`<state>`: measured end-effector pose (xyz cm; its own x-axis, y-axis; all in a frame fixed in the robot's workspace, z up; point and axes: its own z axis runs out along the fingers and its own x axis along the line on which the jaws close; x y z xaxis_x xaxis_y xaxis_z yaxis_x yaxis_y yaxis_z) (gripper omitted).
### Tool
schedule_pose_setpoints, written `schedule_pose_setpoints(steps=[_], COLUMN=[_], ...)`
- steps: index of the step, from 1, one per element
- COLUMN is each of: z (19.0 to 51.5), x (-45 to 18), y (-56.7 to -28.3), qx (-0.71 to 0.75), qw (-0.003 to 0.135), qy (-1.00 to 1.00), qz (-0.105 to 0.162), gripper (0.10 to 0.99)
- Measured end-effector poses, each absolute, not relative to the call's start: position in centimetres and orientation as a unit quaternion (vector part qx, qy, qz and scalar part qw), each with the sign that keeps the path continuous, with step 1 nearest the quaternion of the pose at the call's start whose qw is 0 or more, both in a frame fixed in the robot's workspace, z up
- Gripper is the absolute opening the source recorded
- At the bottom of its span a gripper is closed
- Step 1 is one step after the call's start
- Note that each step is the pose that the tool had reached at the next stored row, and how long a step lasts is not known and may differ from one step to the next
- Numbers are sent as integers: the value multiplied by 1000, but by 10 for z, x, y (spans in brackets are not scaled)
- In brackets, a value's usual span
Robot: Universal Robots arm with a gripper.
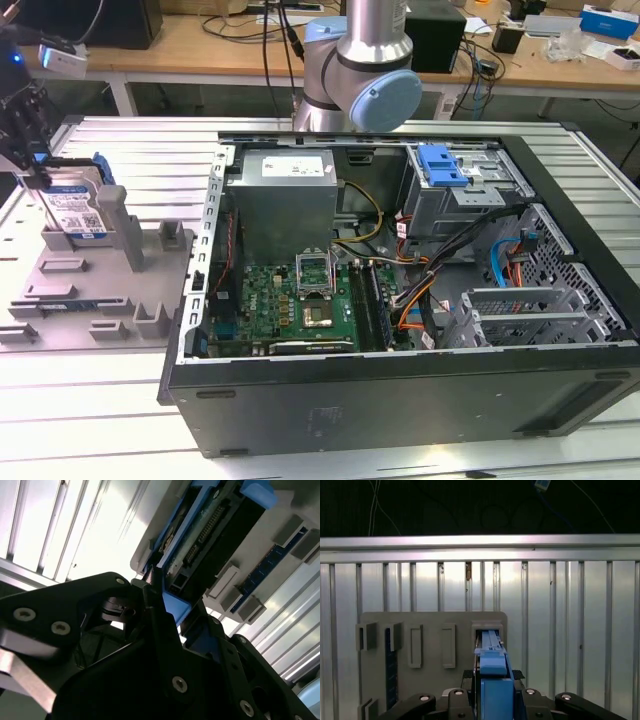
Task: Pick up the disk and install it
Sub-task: 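Pick up the disk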
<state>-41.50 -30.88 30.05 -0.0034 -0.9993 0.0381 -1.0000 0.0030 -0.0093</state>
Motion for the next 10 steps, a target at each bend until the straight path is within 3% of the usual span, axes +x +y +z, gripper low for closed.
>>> schedule_pose_setpoints(steps=[10], z=[299], x=[-416], y=[-310], qx=[706], qw=[10], qy=[-708], qz=[17], gripper=[365])
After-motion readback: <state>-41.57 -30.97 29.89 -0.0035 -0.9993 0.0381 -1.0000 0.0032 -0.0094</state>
